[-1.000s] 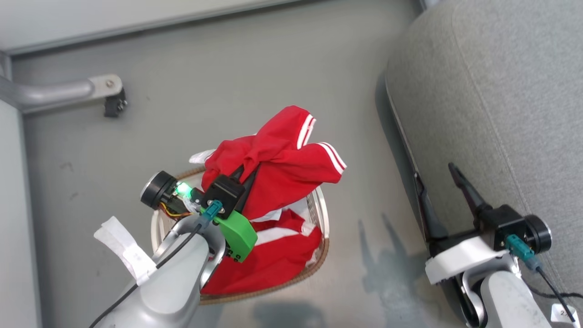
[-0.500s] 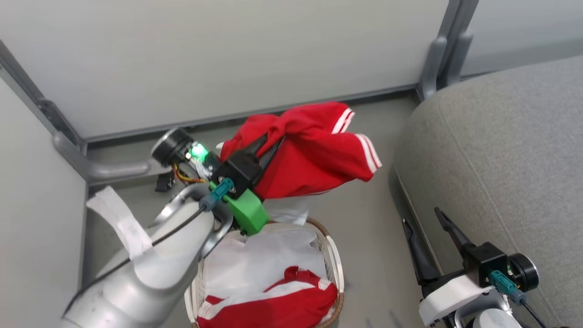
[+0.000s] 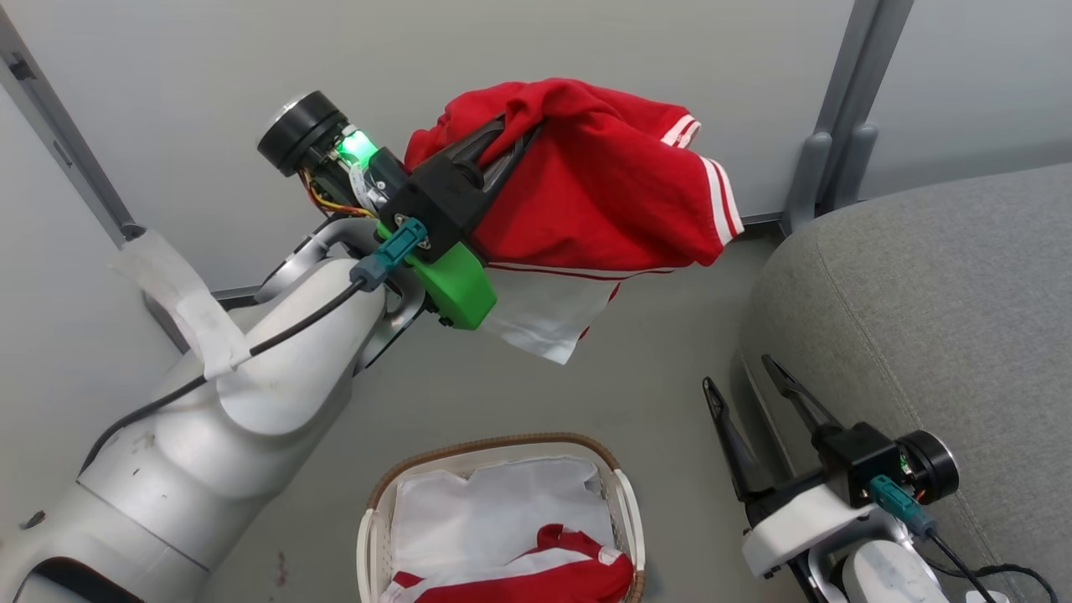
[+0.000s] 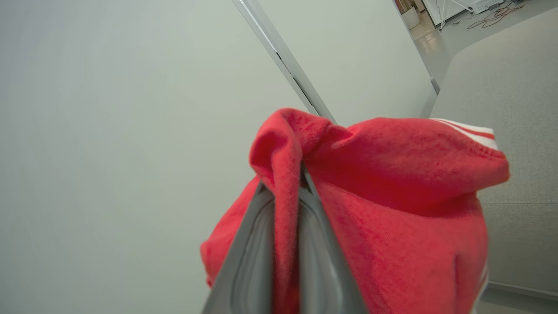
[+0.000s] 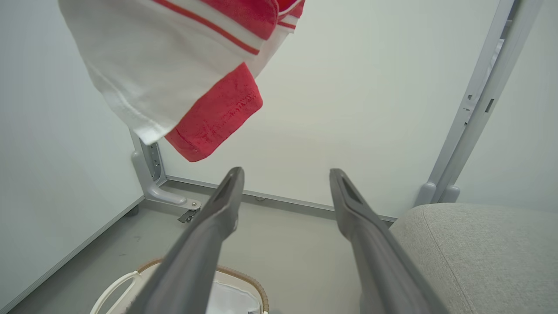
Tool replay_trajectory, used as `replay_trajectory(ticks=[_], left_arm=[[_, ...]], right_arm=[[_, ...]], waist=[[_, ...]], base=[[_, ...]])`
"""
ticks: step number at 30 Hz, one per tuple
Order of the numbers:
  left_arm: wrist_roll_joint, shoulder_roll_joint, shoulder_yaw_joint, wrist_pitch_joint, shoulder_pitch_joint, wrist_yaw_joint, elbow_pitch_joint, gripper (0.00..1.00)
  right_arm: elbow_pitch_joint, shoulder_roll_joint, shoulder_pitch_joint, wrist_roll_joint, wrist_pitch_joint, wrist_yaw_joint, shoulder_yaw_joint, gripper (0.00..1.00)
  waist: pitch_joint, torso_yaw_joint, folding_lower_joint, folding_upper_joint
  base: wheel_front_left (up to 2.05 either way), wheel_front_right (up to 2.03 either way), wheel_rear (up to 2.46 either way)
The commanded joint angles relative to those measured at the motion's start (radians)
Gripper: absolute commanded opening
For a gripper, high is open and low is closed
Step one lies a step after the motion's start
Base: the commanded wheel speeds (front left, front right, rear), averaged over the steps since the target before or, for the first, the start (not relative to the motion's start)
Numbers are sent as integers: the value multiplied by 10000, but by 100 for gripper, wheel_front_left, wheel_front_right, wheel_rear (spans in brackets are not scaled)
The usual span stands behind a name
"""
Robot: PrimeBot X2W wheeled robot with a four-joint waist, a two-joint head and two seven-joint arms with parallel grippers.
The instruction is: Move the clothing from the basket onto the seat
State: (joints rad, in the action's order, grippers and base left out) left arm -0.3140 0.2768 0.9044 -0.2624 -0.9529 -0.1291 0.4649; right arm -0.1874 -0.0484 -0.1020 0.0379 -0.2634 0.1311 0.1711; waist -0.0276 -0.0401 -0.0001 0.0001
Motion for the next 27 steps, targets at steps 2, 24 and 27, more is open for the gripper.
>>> replay_trajectory(ticks=[2, 24, 27], left_arm=[[-147, 62, 43, -37, -315, -24, 34, 0], [-361, -79, 783, -37, -192, -25, -356, 0], [-361, -64, 802, -36, -154, -25, -385, 0]], right_arm=[[74, -37, -326, -24, -21, -7, 141, 100], [-685, -40, -2935, -949, -21, -7, 667, 100], [-750, -34, -3099, -1099, -21, -7, 495, 100]], waist=[[-7, 30, 1, -1], [193, 332, 1, -1], [212, 346, 1, -1]], base=[[0, 0, 0], [0, 0, 0], [0, 0, 0]])
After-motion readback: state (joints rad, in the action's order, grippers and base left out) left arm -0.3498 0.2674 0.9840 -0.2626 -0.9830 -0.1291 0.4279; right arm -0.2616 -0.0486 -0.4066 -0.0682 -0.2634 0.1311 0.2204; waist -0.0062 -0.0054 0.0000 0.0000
